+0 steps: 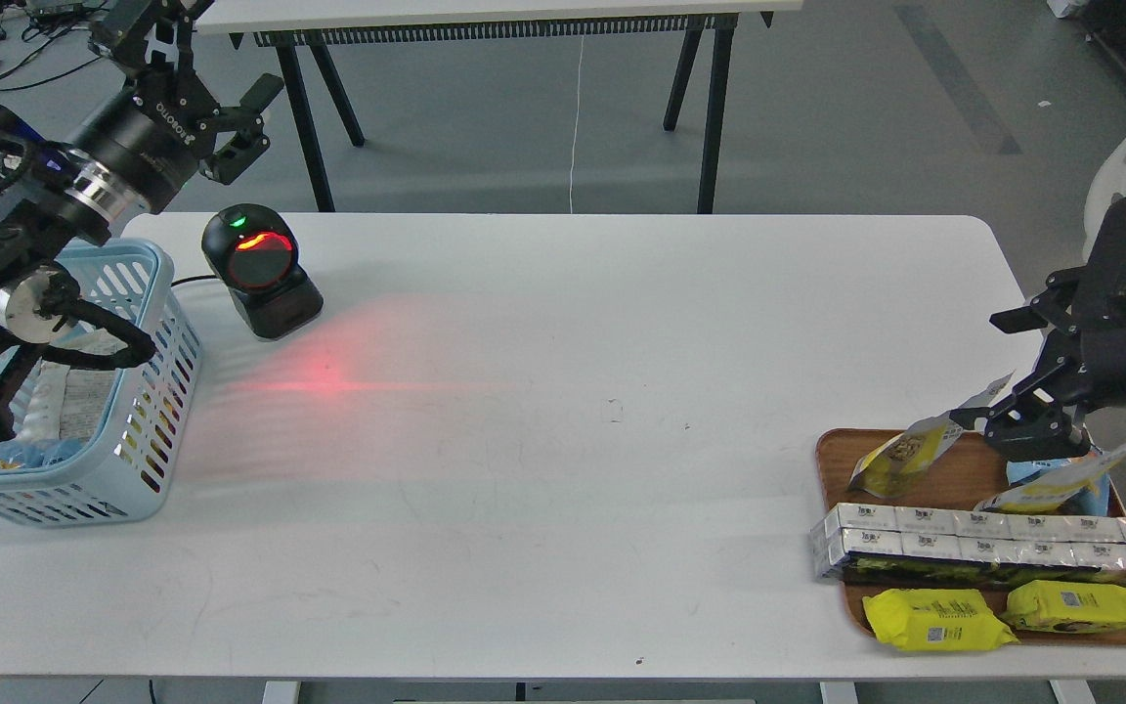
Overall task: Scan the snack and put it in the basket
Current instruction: 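Lower the right gripper and grasp the yellow-and-white snack bag, then lift the snack bag and carry it toward the scanner, then set the snack bag down on the table and withdraw the right gripper, then reach the left gripper to the snack bag and grasp it, then lift the snack bag and hold it in front of the scanner, then carry the snack bag over the blue basket and release it inside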
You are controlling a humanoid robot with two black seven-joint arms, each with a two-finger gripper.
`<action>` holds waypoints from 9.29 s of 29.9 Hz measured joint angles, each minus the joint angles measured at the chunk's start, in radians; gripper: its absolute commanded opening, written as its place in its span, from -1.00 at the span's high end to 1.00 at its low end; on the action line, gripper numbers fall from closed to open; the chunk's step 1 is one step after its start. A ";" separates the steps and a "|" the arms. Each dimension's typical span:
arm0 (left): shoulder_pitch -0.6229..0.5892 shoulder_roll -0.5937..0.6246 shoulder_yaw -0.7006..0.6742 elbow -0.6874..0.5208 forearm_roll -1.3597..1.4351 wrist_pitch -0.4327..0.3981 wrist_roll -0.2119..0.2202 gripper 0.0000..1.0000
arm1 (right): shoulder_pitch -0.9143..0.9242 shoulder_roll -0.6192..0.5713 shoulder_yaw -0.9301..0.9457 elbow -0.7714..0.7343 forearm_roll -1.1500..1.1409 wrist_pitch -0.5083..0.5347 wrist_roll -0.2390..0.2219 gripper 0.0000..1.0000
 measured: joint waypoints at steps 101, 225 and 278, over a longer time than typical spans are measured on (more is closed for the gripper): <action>-0.019 -0.001 -0.044 0.202 -0.031 0.000 0.000 -1.00 | -0.083 1.256 0.227 -0.755 0.000 0.000 0.000 -0.86; -1.040 -0.232 1.594 -0.424 0.825 0.095 0.000 1.00 | -0.685 0.771 0.703 -1.031 2.065 0.000 0.000 -0.95; -0.919 0.521 1.443 -0.461 1.359 0.049 0.000 0.88 | -0.683 0.785 0.700 -1.034 2.063 0.000 0.000 -0.95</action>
